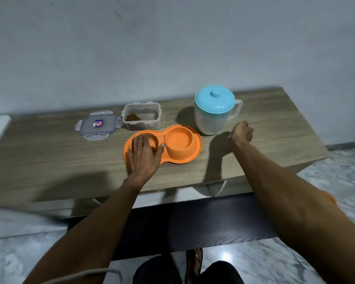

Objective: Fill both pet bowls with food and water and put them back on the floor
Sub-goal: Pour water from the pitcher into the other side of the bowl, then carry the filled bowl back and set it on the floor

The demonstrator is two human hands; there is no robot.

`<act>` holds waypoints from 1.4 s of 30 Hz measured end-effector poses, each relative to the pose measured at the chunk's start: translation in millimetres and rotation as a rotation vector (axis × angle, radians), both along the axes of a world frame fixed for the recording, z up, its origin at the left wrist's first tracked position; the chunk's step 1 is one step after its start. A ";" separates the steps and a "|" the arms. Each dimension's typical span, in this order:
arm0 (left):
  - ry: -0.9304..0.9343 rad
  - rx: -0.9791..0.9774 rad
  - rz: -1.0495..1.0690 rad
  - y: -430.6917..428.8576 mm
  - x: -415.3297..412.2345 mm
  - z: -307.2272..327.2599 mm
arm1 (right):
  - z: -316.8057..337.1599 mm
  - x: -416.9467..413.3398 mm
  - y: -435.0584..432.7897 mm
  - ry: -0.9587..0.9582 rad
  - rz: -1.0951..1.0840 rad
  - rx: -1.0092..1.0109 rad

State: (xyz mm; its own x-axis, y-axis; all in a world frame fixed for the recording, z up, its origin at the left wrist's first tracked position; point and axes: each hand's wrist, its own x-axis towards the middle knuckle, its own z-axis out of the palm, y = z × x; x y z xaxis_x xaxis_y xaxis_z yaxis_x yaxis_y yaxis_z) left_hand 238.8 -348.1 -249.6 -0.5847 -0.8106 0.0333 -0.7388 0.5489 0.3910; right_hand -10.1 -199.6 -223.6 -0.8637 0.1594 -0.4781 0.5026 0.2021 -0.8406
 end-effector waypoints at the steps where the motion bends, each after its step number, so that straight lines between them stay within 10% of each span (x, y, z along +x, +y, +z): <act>1: 0.001 0.010 0.050 -5.8 6.4 -0.5 | -1.7 12.0 -2.9 -0.001 0.028 0.028; 15: 0.005 0.374 0.386 -55.7 45.4 -3.8 | -24.0 105.2 -59.2 -0.007 0.525 0.425; 27: 0.217 0.773 0.477 -57.2 48.0 -23.1 | -18.0 131.0 -16.7 -0.013 0.381 0.408; 42: 0.271 0.758 0.200 163.7 -52.1 68.7 | 50.7 70.9 221.7 0.135 0.153 0.286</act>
